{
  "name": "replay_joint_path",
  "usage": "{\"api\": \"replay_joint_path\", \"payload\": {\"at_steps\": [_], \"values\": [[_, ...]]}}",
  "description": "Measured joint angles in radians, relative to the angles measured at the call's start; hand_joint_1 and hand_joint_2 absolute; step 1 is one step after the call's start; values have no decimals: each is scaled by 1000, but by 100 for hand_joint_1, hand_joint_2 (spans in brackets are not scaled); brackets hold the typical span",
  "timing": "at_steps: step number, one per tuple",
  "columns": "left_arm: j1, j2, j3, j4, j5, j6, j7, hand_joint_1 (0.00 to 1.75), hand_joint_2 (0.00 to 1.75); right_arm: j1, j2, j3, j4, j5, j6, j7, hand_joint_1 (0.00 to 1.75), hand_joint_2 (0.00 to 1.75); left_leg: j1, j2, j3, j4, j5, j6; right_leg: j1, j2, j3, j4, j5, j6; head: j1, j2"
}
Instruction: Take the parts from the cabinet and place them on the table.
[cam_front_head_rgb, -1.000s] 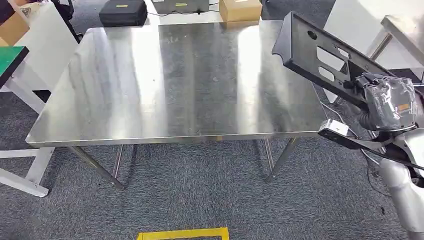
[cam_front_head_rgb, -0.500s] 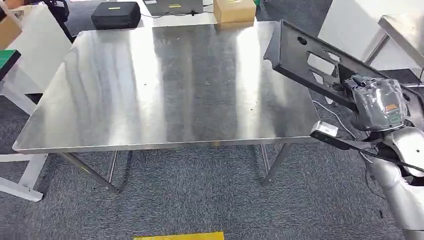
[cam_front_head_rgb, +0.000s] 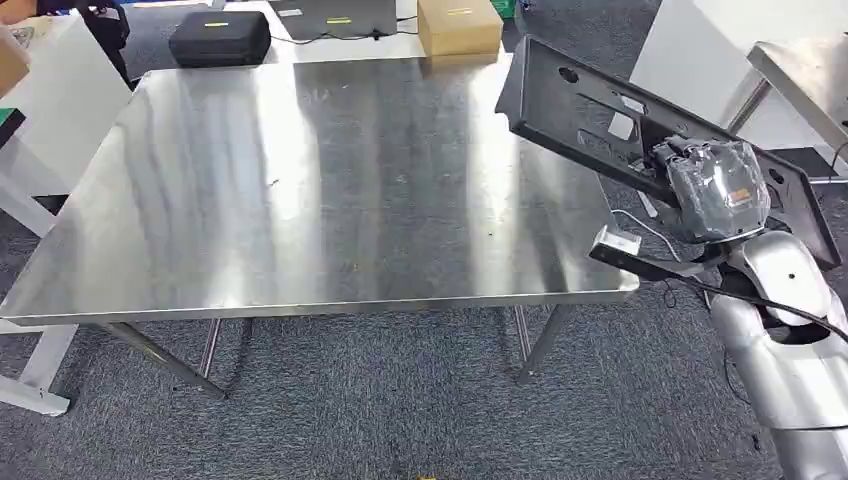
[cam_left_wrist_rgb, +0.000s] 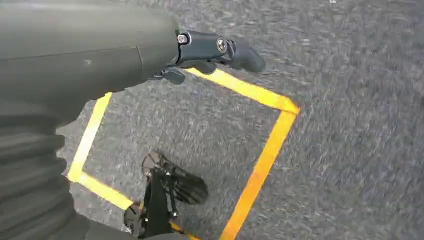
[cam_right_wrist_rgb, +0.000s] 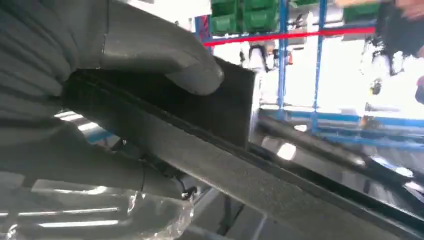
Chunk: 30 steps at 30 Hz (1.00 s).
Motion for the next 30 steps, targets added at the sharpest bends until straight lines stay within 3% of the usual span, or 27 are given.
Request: {"api": "replay_joint_path", "payload": {"at_steps": [1, 2, 3, 4, 5, 7, 8, 9, 10, 11, 13, 14, 15, 16, 18, 19, 20, 21, 23, 24, 25, 26, 28, 29, 30], "values": [[-2, 0, 0, 0, 0, -1, 0, 0, 175, 1, 12, 10, 6, 12, 0, 6, 175, 175, 1, 1, 3, 1, -4, -4, 1, 2, -3, 3, -7, -19, -14, 0], [-3, 2, 0, 0, 0, -3, 0, 0, 175, -5, 24, 22, 13, 20, 0, 10, 175, 175, 0, 1, 4, -1, -6, -6, 2, 2, -2, 6, -10, -30, -13, 0], [-3, 6, 0, 0, 0, -4, 3, 0, 175, -12, 31, 28, 24, 26, -3, 14, 175, 175, 7, 3, 4, 2, -9, -11, -6, 4, -1, 7, -11, -37, -15, 0], [-2, 5, 0, 0, -1, -6, 5, 0, 175, -21, 39, 34, 33, 36, -8, 14, 175, 175, 9, 2, 6, 12, -17, -18, -2, 8, 3, 5, -13, -41, -16, 0], [-3, 5, 0, 0, -1, -7, 5, 0, 175, -29, 46, 41, 46, 47, -17, 13, 175, 175, 12, 0, -11, 48, -36, -26, -2, 6, 9, 5, -15, -46, -24, 0], [-3, 5, 0, 0, -2, -7, 8, 0, 175, -64, 71, 64, 85, 74, -43, -12, 175, 175, 20, 1, -101, 202, -102, -40, 0, 7, 13, 4, -17, -50, -25, 0], [-3, 5, 0, 0, -5, -4, 11, 0, 175, -78, 81, 76, 100, 87, -52, -30, 175, 175, 22, 1, -145, 266, -118, -42, 1, 9, 13, 4, -19, -52, -25, 0], [-3, 5, 0, 1, -13, 0, 14, 0, 175, -91, 101, 102, 126, 105, -59, -67, 175, 175, 23, 1, -178, 300, -116, -42, 2, 12, 14, 4, -20, -55, -24, 0], [-3, 5, 0, 1, -14, 2, 14, 0, 175, -102, 113, 123, 141, 119, -57, -94, 175, 175, 23, 1, -188, 290, -89, -38, 4, 15, 17, 4, -24, -54, -24, 0], [-3, 6, 0, 1, -21, 2, 14, 0, 175, -117, 131, 148, 159, 133, -48, -118, 175, 175, 23, 0, -176, 235, -39, -33, 7, 17, 22, 3, -27, -57, -24, 0], [-5, 11, -3, 1, -34, -5, 14, 0, 175, -179, 186, 220, 219, 163, -6, -138, 175, 175, 17, 0, -107, 54, 80, -11, 10, 25, 36, -3, -32, -58, -25, 0], [-7, 18, -5, 0, -42, -8, 16, 0, 175, -218, 221, 261, 268, 174, 9, -134, 175, 175, 13, -1, -83, -2, 95, -1, 6, 28, 42, -13, -31, -58, -23, 0], [-11, 17, -7, 2, -46, -11, 20, 0, 175, -255, 255, 296, 315, 186, 17, -122, 175, 175, 9, 3, -81, -4, 93, -3, 14, 32, 45, -24, -27, -52, -22, 0], [-15, 18, -12, 2, -47, -10, 24, 0, 175, -287, 298, 333, 370, 195, 18, -103, 175, 175, 5, 2, -81, -11, 94, -1, 8, 32, 47, -29, -24, -48, -27, 0], [-25, 19, -19, 2, -55, -9, 34, 0, 175, -336, 382, 379, 469, 206, 9, -60, 175, 175, -1, 5, -70, -25, 96, 4, 13, 33, 59, -51, -20, -42, -28, 0], [-29, 20, -23, 0, -59, -6, 37, 0, 175, -362, 432, 396, 531, 219, -5, -37, 175, 175, 3, 10, -33, -73, 112, 10, 27, 32, 60, -56, -23, -38, -28, 0], [-35, 11, -26, 2, -65, -4, 40, 0, 175, -394, 472, 411, 604, 237, -26, -18, 175, 175, 3, 12, -18, -91, 122, 5, 26, 12, 54, -39, -30, -44, -21, 0], [-39, 7, -29, 2, -66, 2, 41, 0, 175, -432, 519, 428, 676, 254, -46, -8, 175, 175, 0, 11, -13, -101, 128, 12, 36, 6, 28, 10, -53, -57, -22, 0], [-47, -1, -29, 3, -65, 13, 43, 0, 175, -487, 602, 465, 825, 293, -68, -16, 175, 175, -9, 7, -14, -97, 125, 15, 37, 5, -57, 169, -104, -76, -22, 0], [-47, -5, -29, 3, -64, 15, 43, 0, 175, -494, 629, 477, 875, 302, -73, -22, 175, 175, -11, 2, -13, -95, 122, 17, 39, 5, -92, 223, -112, -76, -22, 0], [-45, -5, -29, 4, -62, 18, 43, 0, 175, -494, 652, 485, 916, 303, -75, -28, 175, 175, -14, -4, -13, -93, 119, 18, 44, 5, -106, 230, -103, -72, -22, 0], [-43, -8, -28, 5, -52, 23, 43, 0, 175, -495, 678, 490, 958, 309, -77, -37, 175, 175, -18, -10, -13, -90, 116, 18, 50, 5, -95, 185, -71, -67, -20, 0], [-36, -13, -27, 5, -42, 33, 41, 0, 175, -508, 726, 505, 1033, 327, -78, -44, 175, 175, -26, -15, -13, -79, 107, 15, 62, 5, -24, 5, 13, -67, -20, 0], [-32, -16, -26, 6, -41, 40, 38, 0, 175, -513, 746, 512, 1057, 333, -77, -48, 175, 175, -27, -15, -17, -70, 101, 13, 72, 4, 3, -66, 35, -89, -20, 0], [-32, -20, -26, 8, -41, 50, 34, 0, 175, -514, 767, 518, 1080, 338, -77, -51, 175, 175, -38, -16, -22, -65, 94, 7, 73, 3, 14, -63, 39, -98, -27, 0]]}}
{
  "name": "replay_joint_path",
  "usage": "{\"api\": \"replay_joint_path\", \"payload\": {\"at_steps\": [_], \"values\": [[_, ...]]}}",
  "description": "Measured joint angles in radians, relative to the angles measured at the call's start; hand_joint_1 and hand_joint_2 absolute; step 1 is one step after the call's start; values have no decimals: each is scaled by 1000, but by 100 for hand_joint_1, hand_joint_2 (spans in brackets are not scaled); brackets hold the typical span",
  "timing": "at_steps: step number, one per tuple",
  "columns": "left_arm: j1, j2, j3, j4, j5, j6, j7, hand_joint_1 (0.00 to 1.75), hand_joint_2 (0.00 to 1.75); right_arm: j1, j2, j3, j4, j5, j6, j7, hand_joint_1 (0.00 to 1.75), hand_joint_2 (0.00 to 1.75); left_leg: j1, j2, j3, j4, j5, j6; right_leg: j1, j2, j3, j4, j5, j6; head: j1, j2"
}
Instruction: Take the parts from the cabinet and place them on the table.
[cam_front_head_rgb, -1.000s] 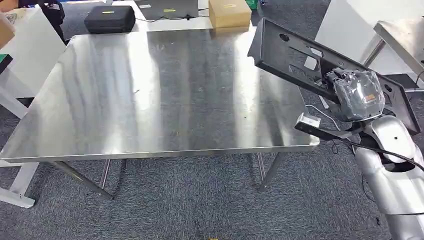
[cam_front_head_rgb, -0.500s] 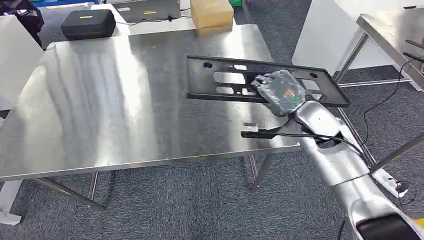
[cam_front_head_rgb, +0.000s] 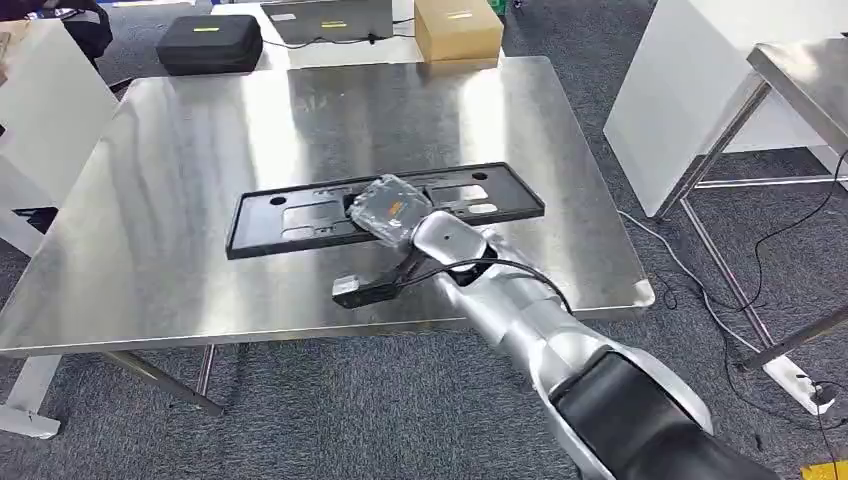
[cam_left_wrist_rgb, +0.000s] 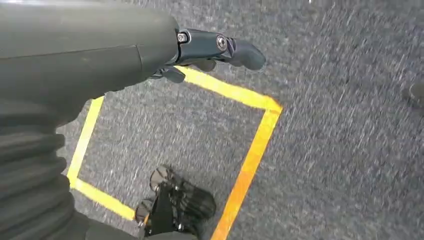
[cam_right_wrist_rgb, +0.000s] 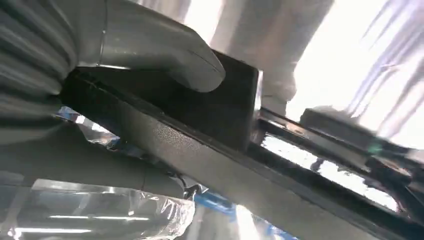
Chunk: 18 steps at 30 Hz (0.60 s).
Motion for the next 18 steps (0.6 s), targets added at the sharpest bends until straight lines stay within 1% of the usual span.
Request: {"api": "replay_joint_path", "payload": {"at_steps": [1, 2, 3, 4, 5, 6, 7, 8, 9, 10, 11, 12, 13, 14, 15, 16, 17, 18], "values": [[2, 2, 1, 0, 0, 14, -8, 0, 175, 1, 19, 7, 26, 6, 5, -3, 175, 175, 7, 0, -1, 5, -2, -3, -9, 4, -2, -5, 3, -6, -2, 0], [2, 2, 1, 0, 0, 22, -13, 0, 175, 2, 35, 12, 44, 10, 7, -6, 175, 175, 10, 0, -1, 4, -2, -6, -3, 3, -2, -6, 2, -9, -2, 0], [4, 2, 1, 0, -1, 27, -17, 0, 175, 4, 44, 17, 62, 10, 8, -8, 175, 175, 11, 0, -1, 3, -1, -9, -4, 3, -1, -8, 3, -13, -1, 0], [4, 3, 1, 0, -3, 33, -22, 0, 175, 4, 50, 19, 73, 9, 8, -8, 175, 175, 6, 0, -2, 6, -5, -14, -20, 2, 6, -20, 10, -21, -1, 0], [9, 2, 1, 0, -6, 37, -30, 0, 175, 5, 58, 19, 82, 8, 9, -9, 175, 175, 13, 1, -8, 21, -17, -26, -24, 3, 12, -27, 12, -23, 0, 0], [11, 2, 1, 0, -11, 49, -36, 0, 175, 5, 64, 19, 93, 5, 10, -9, 175, 175, 24, 2, -25, 64, -48, -41, -28, 1, 15, -28, 14, -28, -4, 0], [11, 2, 1, 0, -12, 58, -37, 0, 175, 7, 67, 19, 102, 5, 10, -10, 175, 175, 36, 4, -57, 135, -89, -55, -29, 1, 15, -28, 14, -27, -3, 0], [11, 2, 1, 1, -17, 61, -36, 0, 175, 12, 69, 19, 111, 5, 10, -10, 175, 175, 49, 7, -96, 214, -126, -68, -31, 1, 15, -28, 13, -26, -4, 0], [12, 2, 1, 1, -26, 59, -35, 0, 175, 21, 69, 19, 123, 5, 10, -10, 175, 175, 62, 9, -126, 276, -147, -81, -35, 1, 15, -27, 13, -25, -4, 0], [15, 2, 0, 2, -29, 55, -35, 0, 175, 31, 69, 19, 132, 6, 10, -7, 175, 175, 72, 12, -136, 295, -146, -90, -40, 1, 15, -27, 13, -24, -3, 0], [18, 2, 0, 2, -34, 51, -37, 0, 175, 44, 69, 19, 141, 8, 10, -3, 175, 175, 86, 13, -123, 266, -120, -102, -47, 1, 15, -26, 11, -20, -4, 0], [19, 2, 0, 2, -34, 51, -40, 0, 175, 53, 69, 19, 147, 8, 10, 0, 175, 175, 97, 15, -86, 196, -79, -114, -56, 2, 15, -25, 11, -10, -3, 0], [19, 2, 0, 2, -35, 51, -40, 0, 175, 57, 69, 20, 153, 8, 10, 2, 175, 175, 107, 18, -36, 105, -36, -126, -64, 4, 15, -23, 9, 1, -3, 0], [19, 2, 0, 2, -35, 51, -40, 0, 175, 57, 69, 20, 157, 8, 10, 6, 175, 175, 119, 20, 16, 12, -4, -139, -68, 6, 15, -19, 7, 15, -4, 0], [18, -6, -1, 5, -37, 50, -40, 0, 175, 57, 68, 20, 161, 8, 10, 12, 175, 175, 104, 2, 24, -1, -25, -145, -62, 7, 13, -20, 8, 27, -10, 0], [19, -1, -1, 3, -37, 48, -37, 0, 175, 57, 67, 20, 165, 8, 10, 16, 175, 175, 103, -4, 19, -1, -21, -124, -60, 8, 14, -21, 9, 40, -8, 0], [18, -1, -1, 3, -37, 46, -29, 0, 175, 59, 65, 20, 168, 8, 11, 19, 175, 175, 95, -4, 15, 6, -23, -112, -58, 9, 14, -27, 13, 51, -9, 0], [18, -1, -1, 3, -37, 46, -23, 0, 175, 62, 64, 20, 172, 8, 11, 21, 175, 175, 86, -4, 13, 9, -23, -99, -58, 9, 17, -37, 18, 65, -8, 0]]}}
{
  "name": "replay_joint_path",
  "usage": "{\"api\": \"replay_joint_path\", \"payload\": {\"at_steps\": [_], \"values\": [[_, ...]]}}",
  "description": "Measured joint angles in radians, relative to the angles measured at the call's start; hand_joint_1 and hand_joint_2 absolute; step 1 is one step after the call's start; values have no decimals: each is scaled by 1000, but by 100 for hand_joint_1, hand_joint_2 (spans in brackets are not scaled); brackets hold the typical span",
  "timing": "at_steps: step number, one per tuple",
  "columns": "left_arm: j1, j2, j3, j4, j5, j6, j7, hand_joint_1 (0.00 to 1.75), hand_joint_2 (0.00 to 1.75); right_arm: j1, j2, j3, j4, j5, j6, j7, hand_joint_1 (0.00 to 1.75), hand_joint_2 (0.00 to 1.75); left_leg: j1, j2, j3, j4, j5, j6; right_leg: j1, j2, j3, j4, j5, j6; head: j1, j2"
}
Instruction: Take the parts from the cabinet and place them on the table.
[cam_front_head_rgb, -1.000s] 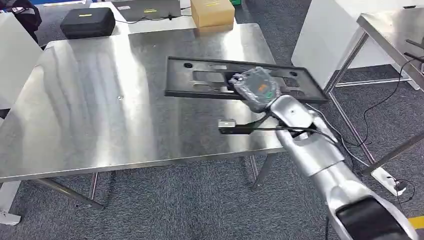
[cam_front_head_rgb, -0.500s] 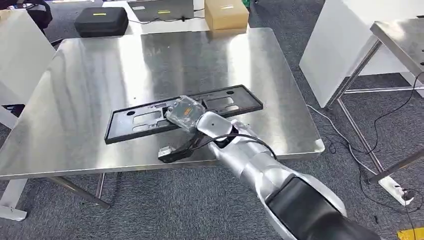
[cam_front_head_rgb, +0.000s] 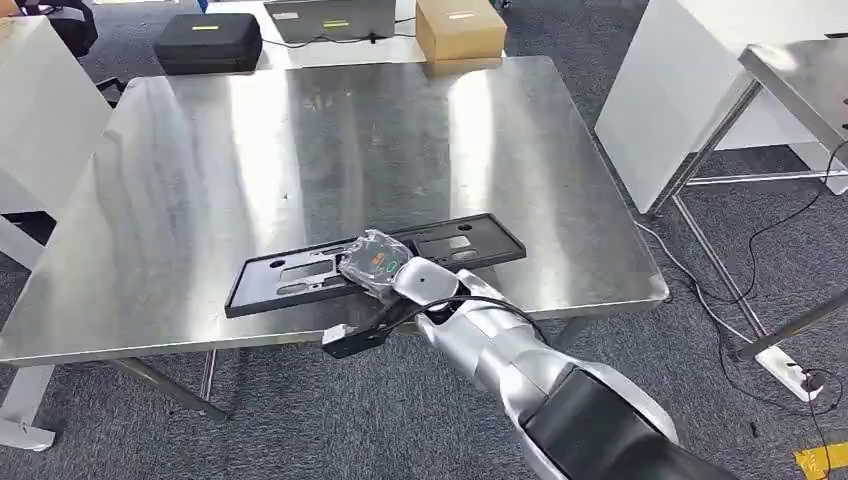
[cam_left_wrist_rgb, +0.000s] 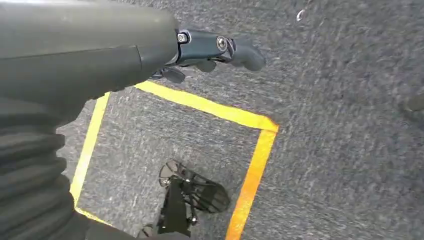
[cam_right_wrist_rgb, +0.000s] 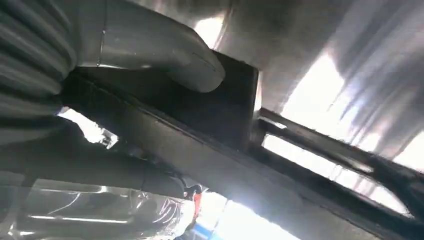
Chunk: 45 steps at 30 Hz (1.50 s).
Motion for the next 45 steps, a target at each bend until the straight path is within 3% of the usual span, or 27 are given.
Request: {"api": "replay_joint_path", "payload": {"at_steps": [1, 2, 4, 5, 6, 7, 8, 9, 10, 11, 12, 13, 16, 17, 18, 21, 22, 23, 24, 26, 27, 28, 29, 30, 35, 40, 45], "values": [[0, 0, 0, 0, 0, -1, 4, 0, 175, 3, -2, 0, 2, 0, 0, 2, 175, 175, -8, 0, 2, -6, 5, 14, -2, 0, 4, -8, 3, 13, -1, 0], [0, 2, 0, 0, 2, -1, 10, 0, 175, 7, -5, -1, 4, 0, 0, 7, 175, 175, -3, 3, 8, -18, 15, 34, -8, -6, -9, 6, -5, 12, 1, 0], [0, 1, 0, 0, 6, -2, 17, 0, 175, 8, -7, -1, 7, 0, 0, 12, 175, 175, -16, 6, 6, -19, 18, 59, 1, -12, -68, 133, -73, -14, 3, 0], [0, 2, 0, 0, 11, -2, 20, 0, 175, 12, -10, -2, 10, 0, 0, 15, 175, 175, -24, 6, 5, -19, 18, 66, 8, -12, -116, 235, -112, -25, 4, 0], [0, 2, 0, 0, 14, -2, 21, 0, 175, 18, -14, -2, 14, 0, 0, 18, 175, 175, -32, 6, 4, -19, 18, 73, 11, -11, -155, 315, -138, -30, 4, 0], [1, 2, 1, 0, 16, -2, 23, 0, 175, 23, -18, -2, 16, 10, -6, 34, 175, 175, -41, 4, 4, -19, 18, 77, 23, -12, -176, 357, -146, -31, 4, 0], [1, 2, 2, 0, 19, 0, 24, 0, 175, 26, -20, -2, 18, 23, -14, 54, 175, 175, -50, 3, 5, -19, 18, 81, 31, -11, -173, 346, -138, -32, 4, 0], [1, 2, 3, 0, 25, 2, 28, 0, 175, 27, -22, -2, 19, 37, -38, 88, 175, 175, -60, 1, 5, -19, 19, 86, 45, -11, -141, 285, -113, -38, 4, 0], [1, 2, 4, 0, 29, 6, 28, 0, 175, 26, -24, -5, 19, 49, -65, 136, 175, 175, -72, -1, 5, -19, 19, 88, 58, -11, -89, 185, -78, -47, 4, 0], [1, 1, 6, 0, 34, 8, 29, 0, 175, 22, -26, -10, 19, 59, -93, 172, 175, 175, -77, -2, 6, -19, 19, 91, 72, -11, -42, 97, -53, -63, 4, 0], [1, -5, 9, 1, 35, 8, 28, 0, 175, 14, -31, -20, 19, 68, -113, 196, 175, 175, -81, -3, 4, -18, 18, 91, 87, -10, 0, 26, -40, -87, 2, 0], [1, -3, 11, 0, 36, 10, 29, 0, 175, 4, -35, -32, 19, 76, -127, 217, 175, 175, -91, -4, 1, -14, 16, 92, 75, -7, 6, 17, -27, -94, 0, 0], [3, -2, 18, 0, 43, 26, 32, 0, 175, -11, -60, -73, 18, 106, -143, 272, 175, 175, -85, -5, 1, -12, 15, 90, 73, -7, 13, 4, -20, -101, 4, 0], [4, 7, 20, -3, 45, 29, 33, 0, 175, -15, -66, -87, 15, 108, -143, 289, 175, 175, -83, -4, -2, -3, 7, 85, 53, -10, 25, -9, -12, -104, 5, 0], [6, 4, 25, -1, 46, 29, 34, 0, 175, -22, -76, -97, 15, 108, -143, 302, 175, 175, -81, 1, -11, 27, -16, 71, 50, -11, 28, -12, -11, -108, 2, 0], [6, 9, 33, -1, 48, 24, 36, 0, 175, -33, -104, -118, 15, 109, -143, 320, 175, 175, -44, 8, -116, 246, -123, 35, 45, -11, 30, -11, -12, -107, 2, 0], [6, 11, 34, -1, 49, 21, 38, 0, 175, -31, -113, -126, 15, 109, -143, 321, 175, 175, -33, 12, -140, 290, -132, 25, 42, -11, 30, -11, -12, -107, 2, 0], [7, 12, 34, -1, 49, 16, 39, 0, 175, -27, -124, -136, 16, 109, -143, 321, 175, 175, -20, 16, -145, 291, -118, 14, 37, -11, 30, -10, -14, -102, 2, 0], [7, 14, 35, -1, 51, 14, 38, 0, 175, -24, -132, -143, 16, 109, -142, 322, 175, 175, -9, 18, -124, 244, -83, 3, 32, -11, 30, -7, -16, -97, 2, 0], [7, 20, 36, -1, 53, 8, 37, 0, 175, -24, -148, -161, 16, 109, -142, 322, 175, 175, 11, 24, -22, 49, 16, -17, 18, -9, 31, 8, -27, -78, 2, 0], [6, 20, 36, -1, 53, 6, 37, 0, 175, -24, -152, -165, 16, 109, -142, 322, 175, 175, 11, 21, 1, 8, 1, -28, 18, -9, 29, 13, -32, -68, 2, 0], [6, 20, 37, -1, 53, 5, 37, 0, 175, -25, -158, -170, 15, 109, -142, 322, 175, 175, -2, 9, 0, 5, -1, -13, 28, -8, 24, 16, -33, -55, -4, 0], [6, 21, 37, -1, 53, 5, 37, 0, 175, -24, -161, -174, 15, 109, -142, 322, 175, 175, -4, 10, -2, 7, 1, 1, 30, -7, 23, 15, -31, -47, -2, 0], [5, 21, 38, -1, 53, 5, 37, 0, 175, -23, -166, -178, 16, 109, -142, 322, 175, 175, -2, 9, -4, 3, 6, 6, 38, -7, 22, 20, -34, -55, -1, 0], [6, 21, 42, -1, 53, 5, 37, 0, 175, -23, -179, -188, 16, 110, -142, 322, 175, 175, -24, 2, -12, 3, 10, 27, 29, -12, 19, 6, -25, -43, -2, 0], [6, 21, 42, -1, 53, 4, 34, 0, 175, -23, -184, -190, 16, 109, -141, 322, 175, 175, -30, 2, -16, 4, 11, 38, 24, -12, 19, -1, -19, -33, -2, 0], [6, 21, 42, -1, 49, -8, 18, 0, 175, -5, -203, -221, 16, 108, -140, 319, 175, 175, -31, 2, -17, 4, 13, 41, 23, -13, 18, -2, -16, -28, -2, 0]]}}
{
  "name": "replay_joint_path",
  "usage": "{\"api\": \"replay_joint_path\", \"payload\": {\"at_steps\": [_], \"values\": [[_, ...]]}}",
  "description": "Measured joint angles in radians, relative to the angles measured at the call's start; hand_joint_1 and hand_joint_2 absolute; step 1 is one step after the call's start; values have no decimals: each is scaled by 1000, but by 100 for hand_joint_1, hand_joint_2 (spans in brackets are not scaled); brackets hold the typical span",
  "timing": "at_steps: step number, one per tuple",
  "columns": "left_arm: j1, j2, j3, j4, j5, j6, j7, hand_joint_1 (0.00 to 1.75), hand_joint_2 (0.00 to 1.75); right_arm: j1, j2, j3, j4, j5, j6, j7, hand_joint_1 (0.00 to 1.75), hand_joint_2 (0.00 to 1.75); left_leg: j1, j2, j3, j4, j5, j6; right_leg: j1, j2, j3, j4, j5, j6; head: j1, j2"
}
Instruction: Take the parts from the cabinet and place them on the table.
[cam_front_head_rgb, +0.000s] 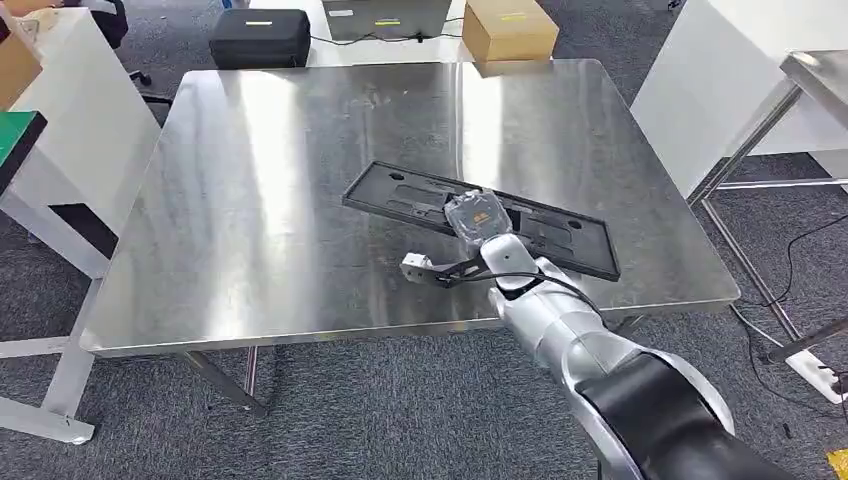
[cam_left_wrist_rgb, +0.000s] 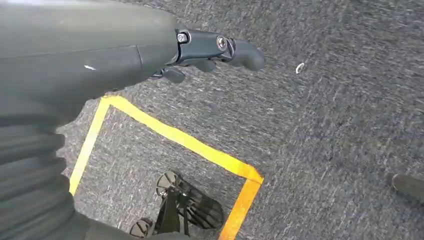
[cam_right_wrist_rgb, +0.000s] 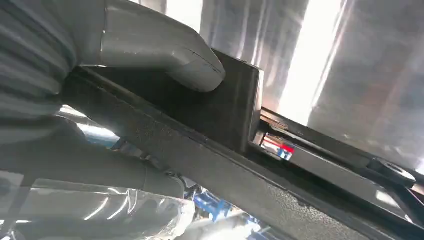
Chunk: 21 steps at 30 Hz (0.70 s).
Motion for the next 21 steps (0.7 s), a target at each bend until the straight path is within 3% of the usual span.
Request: {"api": "replay_joint_path", "payload": {"at_steps": [1, 4, 5, 11, 21], "values": [[0, 0, 0, 0, -1, -4, -3, 0, 175, 4, -4, -6, 0, 0, 0, -3, 0, 0, 0, 0, 0, 0, 0, 0, 0, 0, 0, 0, 0, 1, 0, 0], [0, 3, 0, 0, -5, -8, -4, 0, 175, 18, -20, -28, 0, -2, 0, -12, 0, 0, 0, 1, 0, 0, 0, 0, 0, 0, -1, 0, 1, 9, 0, 0], [0, 3, 0, 0, -7, -8, 0, 0, 0, 22, -24, -36, 0, -3, 0, -14, 0, 0, 0, 1, 0, 0, 0, 0, 1, 0, -1, 0, 1, 9, 0, 0], [1, 4, -3, 0, -47, -20, 76, 0, 0, 53, -47, -72, 0, -8, -8, -22, 0, 0, 2, 1, 0, 0, 1, 1, 3, 0, -2, 1, 1, 9, 0, 0], [1, 4, -15, 0, -66, -45, 107, 0, 0, 87, -71, -122, 0, -42, 1, -58, 0, 0, 2, 1, 0, 0, 1, 1, 4, 0, -2, 1, 1, 9, 0, 0]]}}
